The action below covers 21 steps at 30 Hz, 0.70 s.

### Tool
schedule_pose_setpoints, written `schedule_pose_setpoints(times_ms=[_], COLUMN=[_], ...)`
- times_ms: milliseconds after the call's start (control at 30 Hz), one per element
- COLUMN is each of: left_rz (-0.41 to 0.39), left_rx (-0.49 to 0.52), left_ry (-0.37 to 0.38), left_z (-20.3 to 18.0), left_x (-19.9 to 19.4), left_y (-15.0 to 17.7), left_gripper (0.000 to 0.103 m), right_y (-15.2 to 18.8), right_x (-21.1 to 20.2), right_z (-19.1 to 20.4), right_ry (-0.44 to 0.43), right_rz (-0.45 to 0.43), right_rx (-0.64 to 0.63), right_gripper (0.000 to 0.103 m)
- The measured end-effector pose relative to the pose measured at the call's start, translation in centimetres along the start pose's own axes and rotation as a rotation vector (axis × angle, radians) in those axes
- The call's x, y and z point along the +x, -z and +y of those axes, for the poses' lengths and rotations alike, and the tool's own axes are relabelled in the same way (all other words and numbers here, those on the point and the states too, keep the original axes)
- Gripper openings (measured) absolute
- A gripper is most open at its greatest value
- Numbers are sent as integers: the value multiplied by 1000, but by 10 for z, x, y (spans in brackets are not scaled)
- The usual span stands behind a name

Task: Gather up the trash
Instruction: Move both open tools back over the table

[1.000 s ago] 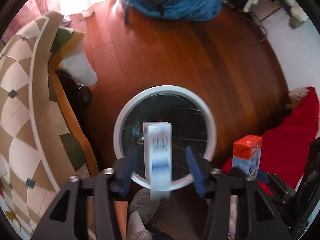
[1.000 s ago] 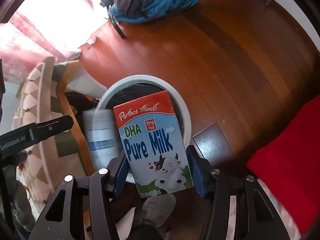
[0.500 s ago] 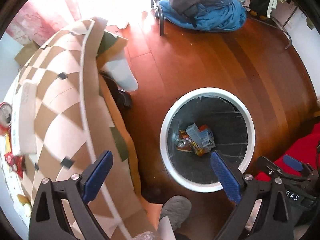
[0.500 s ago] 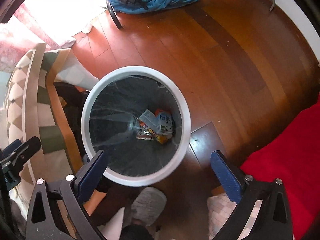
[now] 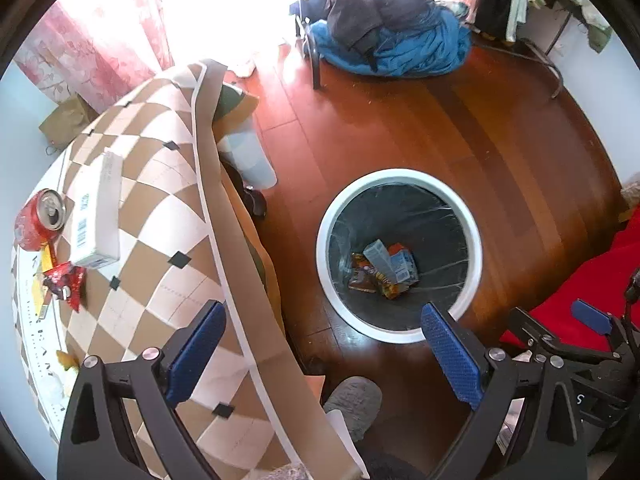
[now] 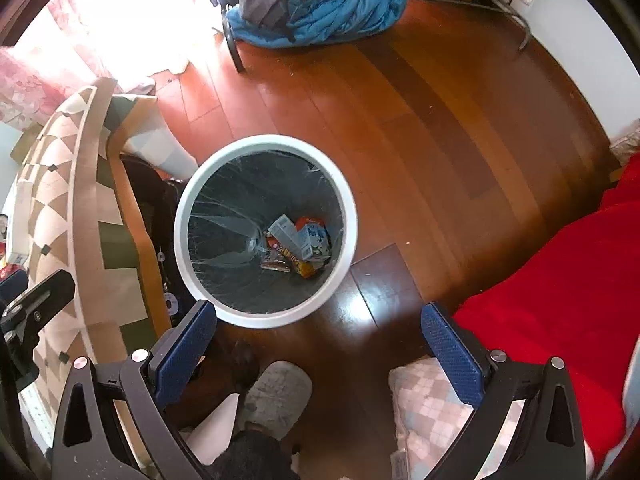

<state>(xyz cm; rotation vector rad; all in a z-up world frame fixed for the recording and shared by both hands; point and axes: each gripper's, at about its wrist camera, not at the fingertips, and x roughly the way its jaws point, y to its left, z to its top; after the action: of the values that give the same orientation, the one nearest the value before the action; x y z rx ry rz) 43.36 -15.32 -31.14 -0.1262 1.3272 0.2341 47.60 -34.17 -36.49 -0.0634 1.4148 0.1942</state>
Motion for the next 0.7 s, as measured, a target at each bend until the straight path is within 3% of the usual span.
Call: schedule_pose_setpoints(times_ms=[333,500,700], left_rz=[-93,-163,-255], left_rx=[-11,-25,-136], left_ry=[47,37,36], left_z=[8,23,86], left_x=[-71,-119,-167], left_y=[16,29,44], left_gripper=[100,100,100], right_y=[21,33,44], right_x=[-88,-145,-197], right_z=[2,13,65], right_ry=[-10,-81,-180], right_rz=[-111,-193,-253], right_rx=[20,38,-16], right_gripper=[103,103,103])
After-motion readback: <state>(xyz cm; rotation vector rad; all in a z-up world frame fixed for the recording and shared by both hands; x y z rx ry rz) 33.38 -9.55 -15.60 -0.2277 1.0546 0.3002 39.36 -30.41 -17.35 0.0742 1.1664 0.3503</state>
